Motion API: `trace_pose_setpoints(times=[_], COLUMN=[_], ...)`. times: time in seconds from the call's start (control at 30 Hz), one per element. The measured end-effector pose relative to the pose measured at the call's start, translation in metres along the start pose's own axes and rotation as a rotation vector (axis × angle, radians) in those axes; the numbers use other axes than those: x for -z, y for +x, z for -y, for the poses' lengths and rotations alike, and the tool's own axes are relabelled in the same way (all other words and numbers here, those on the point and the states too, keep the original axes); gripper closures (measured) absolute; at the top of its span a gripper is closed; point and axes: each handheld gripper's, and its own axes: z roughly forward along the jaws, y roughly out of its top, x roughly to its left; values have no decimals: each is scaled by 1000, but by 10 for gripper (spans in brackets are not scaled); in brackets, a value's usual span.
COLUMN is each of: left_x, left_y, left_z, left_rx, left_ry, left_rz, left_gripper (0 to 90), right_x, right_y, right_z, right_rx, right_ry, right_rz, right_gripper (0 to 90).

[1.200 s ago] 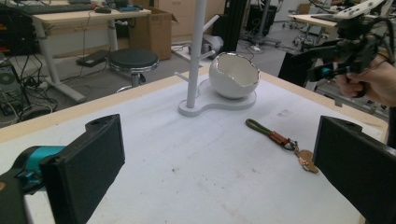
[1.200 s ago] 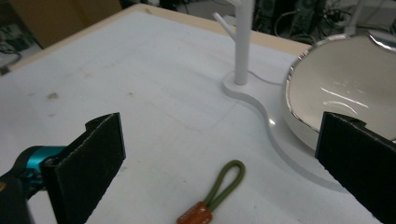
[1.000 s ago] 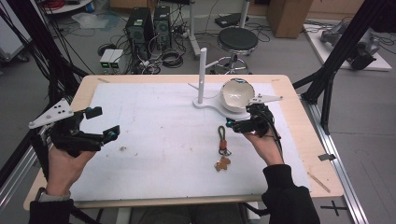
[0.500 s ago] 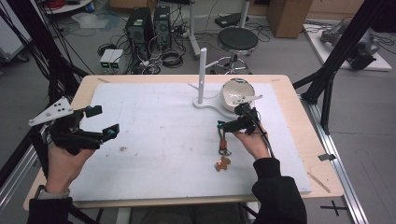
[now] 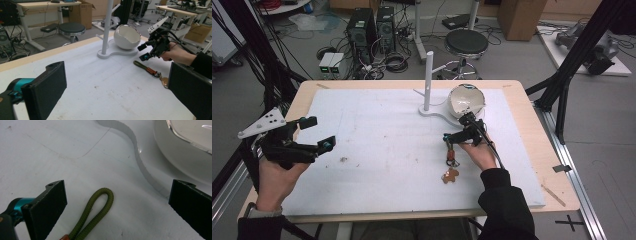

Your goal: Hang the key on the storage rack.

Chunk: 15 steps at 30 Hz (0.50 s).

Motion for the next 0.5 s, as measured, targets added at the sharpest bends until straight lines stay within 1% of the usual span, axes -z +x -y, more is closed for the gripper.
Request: trace_pose_setpoints(times=[0.07, 0.1, 0.27, 0.37, 0.43, 0.5], left_x=[1, 2, 3, 2, 2, 1], left_y=[0, 0, 1, 1, 1, 1], left_z=[0, 1, 2, 2, 2, 2], left_rx=[0, 1, 7, 6, 5, 8], left_ry=[2, 1, 0, 3, 6, 5], left_rz=[-1, 0, -2, -2, -3, -2], left_gripper=[27, 27, 27, 27, 27, 27], right_x=[-3, -5, -8, -11, -13, -13], right_y=[-1, -1, -7, -8, -8, -8], right_z=[1, 2, 2, 3, 4, 4], right_rx=[5, -8, -29, -24, -15, -24], right_ry=[13, 22, 28, 51, 55, 61], right_rz=[10, 14, 23, 31, 36, 42], right_gripper=[6, 6, 6, 6, 6, 6])
